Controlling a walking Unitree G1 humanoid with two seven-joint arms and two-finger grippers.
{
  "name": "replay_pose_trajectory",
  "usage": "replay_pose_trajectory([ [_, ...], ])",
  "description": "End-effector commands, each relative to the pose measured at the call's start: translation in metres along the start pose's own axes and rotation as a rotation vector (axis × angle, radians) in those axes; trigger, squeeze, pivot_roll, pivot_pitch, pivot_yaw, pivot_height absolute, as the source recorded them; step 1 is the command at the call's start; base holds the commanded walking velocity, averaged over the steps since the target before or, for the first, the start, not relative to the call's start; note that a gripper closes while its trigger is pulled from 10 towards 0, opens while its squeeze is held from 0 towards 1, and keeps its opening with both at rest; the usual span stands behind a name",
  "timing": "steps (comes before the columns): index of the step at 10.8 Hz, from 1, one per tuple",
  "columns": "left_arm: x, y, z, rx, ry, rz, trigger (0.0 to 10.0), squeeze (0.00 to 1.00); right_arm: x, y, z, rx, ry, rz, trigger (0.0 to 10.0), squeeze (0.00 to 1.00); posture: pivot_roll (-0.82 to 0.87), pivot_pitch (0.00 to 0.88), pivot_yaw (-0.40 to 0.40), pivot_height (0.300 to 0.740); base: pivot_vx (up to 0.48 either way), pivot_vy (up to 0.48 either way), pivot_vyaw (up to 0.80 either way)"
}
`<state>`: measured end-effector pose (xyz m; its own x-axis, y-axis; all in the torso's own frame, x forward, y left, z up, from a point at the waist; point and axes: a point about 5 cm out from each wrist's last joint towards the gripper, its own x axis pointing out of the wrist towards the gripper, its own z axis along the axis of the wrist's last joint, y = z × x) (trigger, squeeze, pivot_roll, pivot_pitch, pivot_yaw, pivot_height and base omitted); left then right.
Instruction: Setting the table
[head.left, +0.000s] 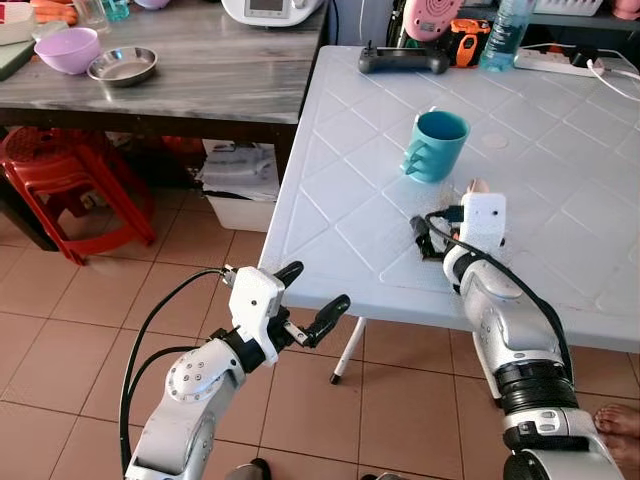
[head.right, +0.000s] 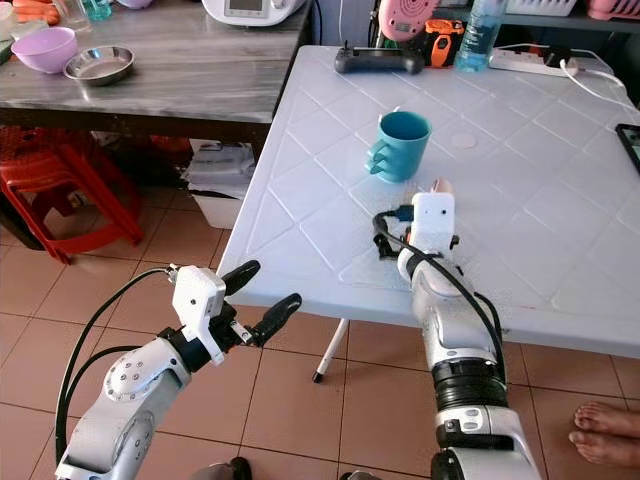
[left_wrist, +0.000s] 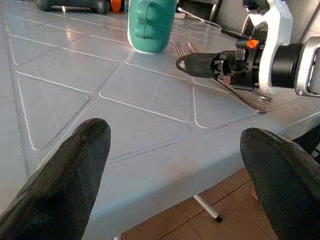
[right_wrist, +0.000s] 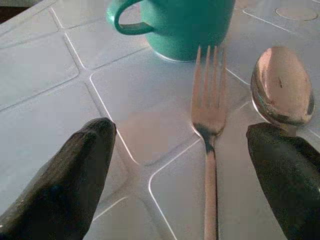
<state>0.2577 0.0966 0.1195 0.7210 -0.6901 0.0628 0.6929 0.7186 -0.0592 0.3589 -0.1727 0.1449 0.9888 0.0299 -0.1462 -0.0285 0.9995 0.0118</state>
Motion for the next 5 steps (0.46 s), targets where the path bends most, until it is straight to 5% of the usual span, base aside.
replay_pose_trajectory([
  [1,-0.001,-0.001,-0.002,0.000,0.010,-0.003,10.0,0.00,0.000,0.001,-0.002,0.002,0.015,0.003,10.0,0.00,0.06,0.156,-0.002,0.740,0.000,0.000,0.00],
  [2,0.000,-0.001,-0.002,0.000,0.010,-0.004,10.0,0.00,0.001,0.001,-0.007,0.014,0.036,0.008,10.0,0.00,0.06,0.155,-0.003,0.740,0.000,0.000,0.00],
  [3,0.000,-0.001,-0.001,0.000,0.007,-0.006,10.0,0.00,0.002,0.001,-0.012,0.029,0.063,0.008,8.9,0.00,0.07,0.155,-0.003,0.740,0.000,0.000,0.00],
  [4,0.001,-0.003,0.001,-0.009,0.002,-0.022,10.0,0.00,0.002,0.000,-0.016,0.021,0.081,0.002,0.8,0.00,0.07,0.155,-0.003,0.740,0.000,0.000,0.00],
  [5,0.001,-0.003,0.001,-0.004,0.000,-0.026,10.0,0.00,0.003,-0.001,-0.018,0.014,0.095,-0.003,0.2,0.00,0.07,0.154,-0.004,0.740,0.000,0.000,0.00],
])
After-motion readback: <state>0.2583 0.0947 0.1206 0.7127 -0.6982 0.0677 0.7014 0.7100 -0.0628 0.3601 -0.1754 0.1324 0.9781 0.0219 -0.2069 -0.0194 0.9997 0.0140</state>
